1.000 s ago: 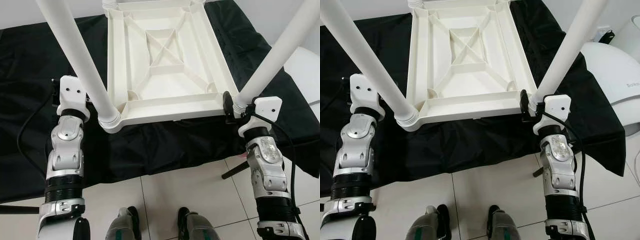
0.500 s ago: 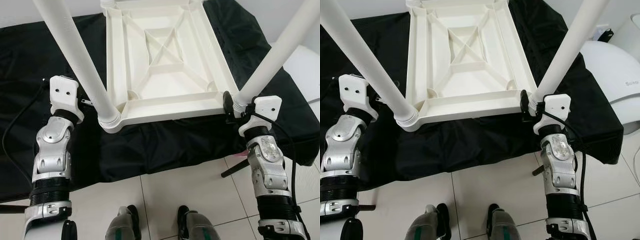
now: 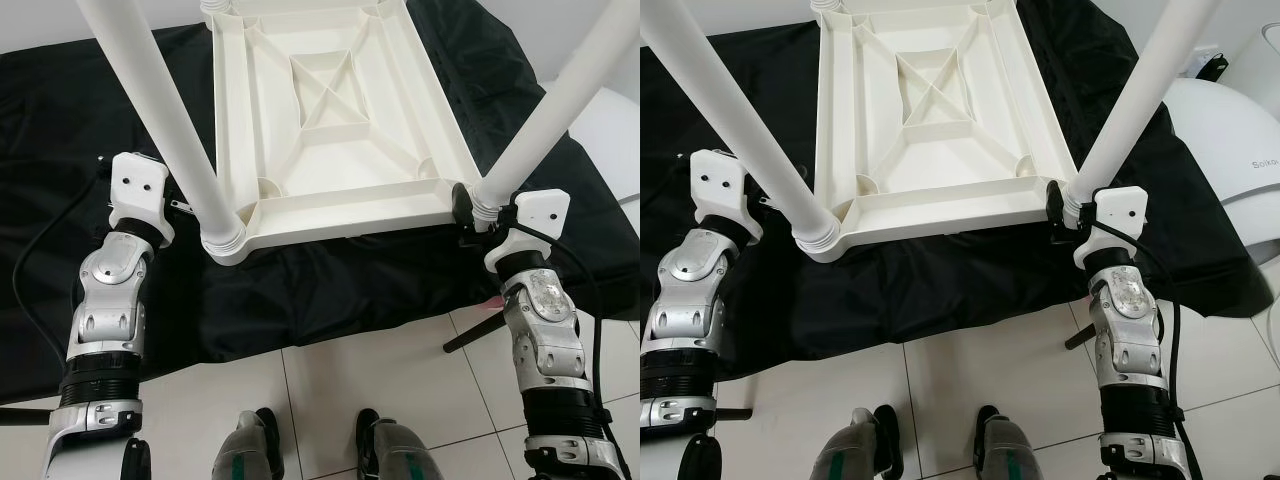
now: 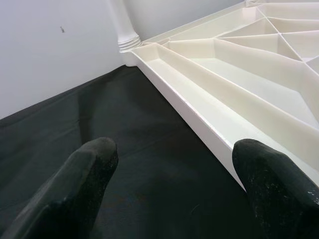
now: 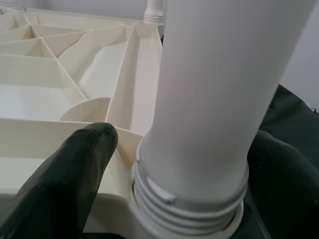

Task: Building children table

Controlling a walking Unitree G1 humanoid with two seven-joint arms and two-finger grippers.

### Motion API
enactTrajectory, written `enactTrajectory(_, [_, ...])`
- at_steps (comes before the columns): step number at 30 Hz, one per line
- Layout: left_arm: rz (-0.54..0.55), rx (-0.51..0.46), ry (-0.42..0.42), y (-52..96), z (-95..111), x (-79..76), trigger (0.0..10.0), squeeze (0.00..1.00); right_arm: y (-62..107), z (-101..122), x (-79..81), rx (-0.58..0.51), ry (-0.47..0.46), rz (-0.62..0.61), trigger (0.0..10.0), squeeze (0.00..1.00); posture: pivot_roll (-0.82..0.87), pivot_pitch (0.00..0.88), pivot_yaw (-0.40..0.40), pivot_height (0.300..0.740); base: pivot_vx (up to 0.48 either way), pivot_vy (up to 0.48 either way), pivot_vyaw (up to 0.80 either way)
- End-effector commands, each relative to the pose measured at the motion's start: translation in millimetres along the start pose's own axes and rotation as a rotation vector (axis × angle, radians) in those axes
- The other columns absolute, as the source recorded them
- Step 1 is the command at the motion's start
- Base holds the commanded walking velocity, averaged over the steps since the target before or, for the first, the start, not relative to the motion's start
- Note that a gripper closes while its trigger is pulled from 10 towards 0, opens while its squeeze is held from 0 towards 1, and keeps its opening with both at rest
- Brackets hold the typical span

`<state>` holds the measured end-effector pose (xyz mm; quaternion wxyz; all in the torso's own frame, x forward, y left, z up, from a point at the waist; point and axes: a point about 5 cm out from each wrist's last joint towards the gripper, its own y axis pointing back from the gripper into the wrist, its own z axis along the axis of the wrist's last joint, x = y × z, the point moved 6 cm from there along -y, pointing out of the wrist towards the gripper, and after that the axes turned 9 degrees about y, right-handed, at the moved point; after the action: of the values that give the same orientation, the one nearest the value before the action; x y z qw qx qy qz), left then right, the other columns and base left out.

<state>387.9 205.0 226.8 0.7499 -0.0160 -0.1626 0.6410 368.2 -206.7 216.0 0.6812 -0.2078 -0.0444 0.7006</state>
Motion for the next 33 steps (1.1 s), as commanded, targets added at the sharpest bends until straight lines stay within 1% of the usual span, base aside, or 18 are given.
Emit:
enactTrajectory(1, [-0.024, 0.002, 0.003, 0.4, -1.2, -3.2, 10.0, 0.0, -0.9, -1.2, -3.6, 0.007, 0.003, 0.002, 10.0, 0.0, -0.1, 0.279, 0.029, 0.74, 0.0, 0.0, 0.0])
enactTrajectory(2, [-0.024, 0.002, 0.003, 0.4, -1.2, -3.2, 10.0, 0.0, -0.9, -1.2, -3.6, 0.007, 0.003, 0.002, 10.0, 0.0, -0.1, 0.279, 0.029, 0.74, 0.0, 0.0, 0.0])
enactTrajectory(3, [-0.032, -0.002, 0.0, 0.9, 1.0, -6.2, 10.0, 0.0, -10.4, 6.9, -7.4, -0.019, 0.023, 0.017, 10.0, 0.0, -0.09, 0.279, 0.022, 0.74, 0.0, 0.0, 0.0])
enactTrajectory(6, [-0.032, -0.002, -0.002, 1.1, 1.0, -6.6, 10.0, 0.0, -11.9, 8.1, -8.1, -0.023, 0.026, 0.018, 10.0, 0.0, -0.09, 0.279, 0.022, 0.74, 0.0, 0.0, 0.0])
enactTrajectory(8, [-0.028, 0.003, -0.001, 4.3, -1.7, -6.4, 10.0, 0.0, -18.4, 13.2, -11.6, -0.037, 0.04, 0.026, 10.0, 0.0, -0.09, 0.276, 0.01, 0.74, 0.0, 0.0, 0.0])
enactTrajectory(12, [-0.023, 0.008, -0.001, 6.6, -3.8, -5.6, 10.0, 0.0, -22.3, 15.3, -13.7, -0.04, 0.049, 0.034, 10.0, 0.0, -0.09, 0.275, 0.004, 0.74, 0.0, 0.0, 0.0])
enactTrajectory(20, [-0.021, 0.011, -0.003, 8.1, -4.9, -6.0, 10.0, 0.0, -23.4, 13.2, -16.0, -0.031, 0.064, 0.055, 10.0, 0.0, -0.09, 0.273, -0.004, 0.74, 0.0, 0.0, 0.0])
enactTrajectory(27, [-0.02, 0.012, -0.003, 8.5, -5.2, -6.2, 10.0, 0.0, -22.5, 13.9, -17.4, -0.029, 0.056, 0.061, 9.9, 0.0, -0.09, 0.274, -0.006, 0.74, 0.0, 0.0, 0.0])
enactTrajectory(28, [-0.019, 0.011, -0.002, 8.6, -5.2, -5.7, 10.0, 0.0, -21.9, 13.3, -17.3, -0.027, 0.056, 0.064, 7.7, 0.0, -0.09, 0.274, -0.006, 0.74, 0.0, 0.0, 0.0])
enactTrajectory(29, [-0.018, 0.011, 0.0, 8.7, -5.1, -5.6, 10.0, 0.0, -21.8, 13.0, -17.2, -0.027, 0.057, 0.066, 7.7, 0.0, -0.09, 0.274, -0.006, 0.74, 0.0, 0.0, 0.0])
enactTrajectory(30, [-0.018, 0.011, -0.004, 8.7, -4.9, -5.5, 10.0, 0.0, -21.9, 12.6, -17.3, -0.025, 0.056, 0.067, 4.5, 0.0, -0.09, 0.275, -0.006, 0.74, 0.0, 0.0, 0.0])
enactTrajectory(31, [-0.018, 0.011, -0.004, 8.6, -4.6, -5.3, 10.0, 0.0, -21.9, 11.8, -17.3, -0.021, 0.054, 0.068, 10.0, 0.0, -0.09, 0.275, -0.006, 0.74, 0.0, 0.0, 0.0])
enactTrajectory(33, [-0.018, 0.01, -0.003, 8.6, -4.5, -5.1, 10.0, 0.0, -22.0, 11.2, -17.3, -0.019, 0.053, 0.069, 10.0, 0.0, -0.09, 0.275, -0.006, 0.74, 0.0, 0.0, 0.0])
